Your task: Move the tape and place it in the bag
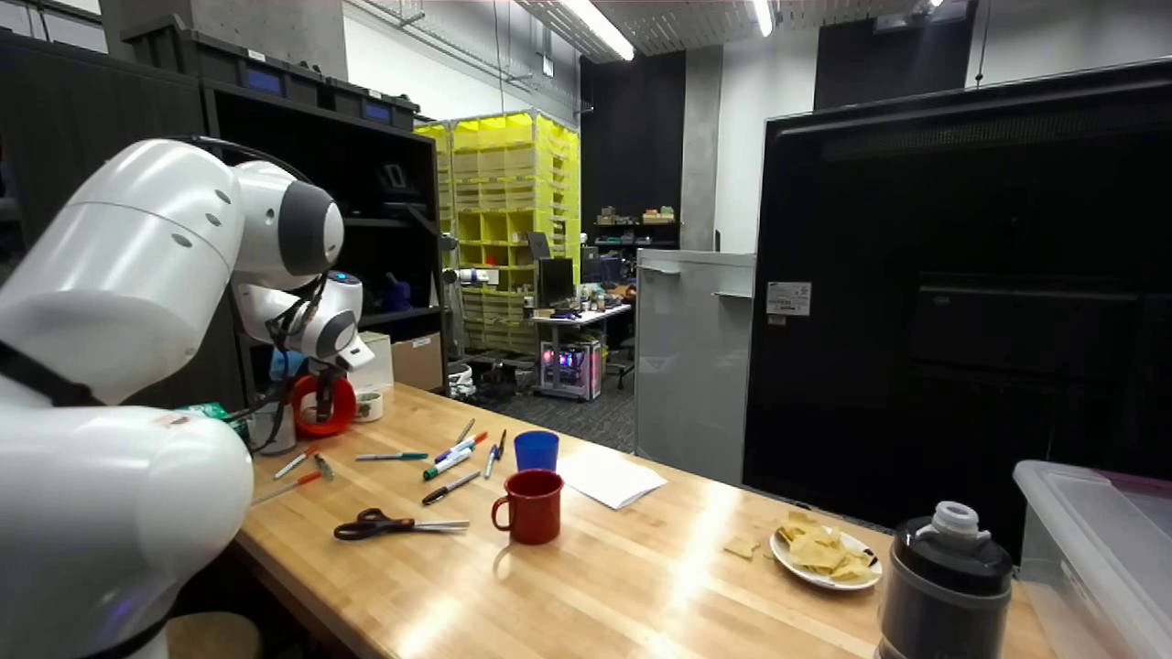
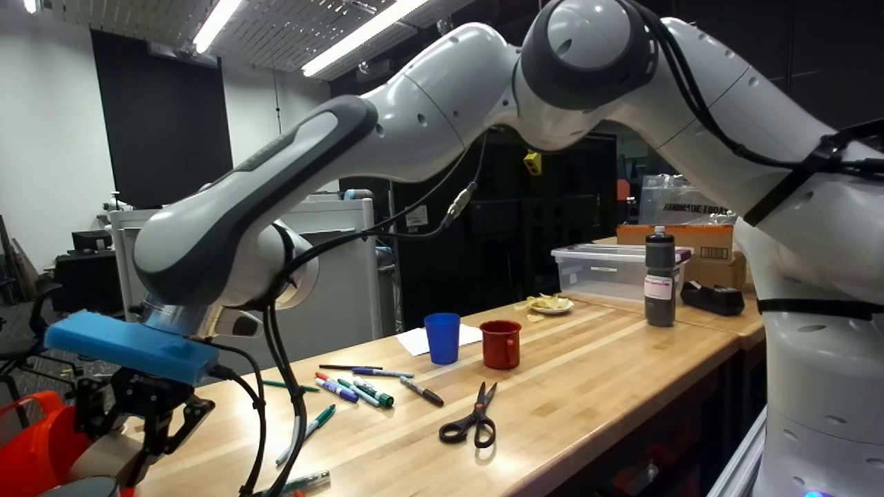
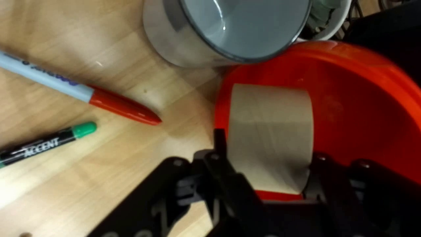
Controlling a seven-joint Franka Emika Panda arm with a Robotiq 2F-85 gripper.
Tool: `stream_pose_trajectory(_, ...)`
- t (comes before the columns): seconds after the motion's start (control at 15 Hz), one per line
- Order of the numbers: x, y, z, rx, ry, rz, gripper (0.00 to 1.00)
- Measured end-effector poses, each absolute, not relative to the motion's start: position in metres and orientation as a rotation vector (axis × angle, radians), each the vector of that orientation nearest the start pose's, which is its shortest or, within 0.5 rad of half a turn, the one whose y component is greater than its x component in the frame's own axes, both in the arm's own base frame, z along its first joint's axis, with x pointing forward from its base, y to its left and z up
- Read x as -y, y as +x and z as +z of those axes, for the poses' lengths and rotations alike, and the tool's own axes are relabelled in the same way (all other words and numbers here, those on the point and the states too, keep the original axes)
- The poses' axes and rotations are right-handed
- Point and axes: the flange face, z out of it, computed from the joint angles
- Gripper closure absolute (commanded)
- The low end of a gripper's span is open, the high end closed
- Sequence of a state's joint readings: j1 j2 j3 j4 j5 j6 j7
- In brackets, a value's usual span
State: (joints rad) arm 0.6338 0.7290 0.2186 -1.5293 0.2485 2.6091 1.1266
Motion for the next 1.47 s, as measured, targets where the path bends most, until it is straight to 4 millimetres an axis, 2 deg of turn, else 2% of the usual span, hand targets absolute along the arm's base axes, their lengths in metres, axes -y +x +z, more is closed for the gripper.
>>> stream_pose_trajectory(0.07,-0.537,0.515,0.273,-0.72,-2.582,0.062,0.81)
stream_pose_trajectory(0.13,-0.541,0.514,0.275,-0.716,-2.58,0.053,0.31)
stream_pose_trajectory(0.27,-0.546,0.516,0.277,-0.707,-2.581,0.034,0.26)
stream_pose_trajectory(0.53,-0.55,0.52,0.28,-0.691,-2.59,-0.013,0.02)
stream_pose_trajectory(0.6,-0.55,0.521,0.281,-0.69,-2.591,-0.021,0.0)
stream_pose_trajectory(1.47,-0.534,0.532,0.281,-0.738,-2.597,-0.055,0.0)
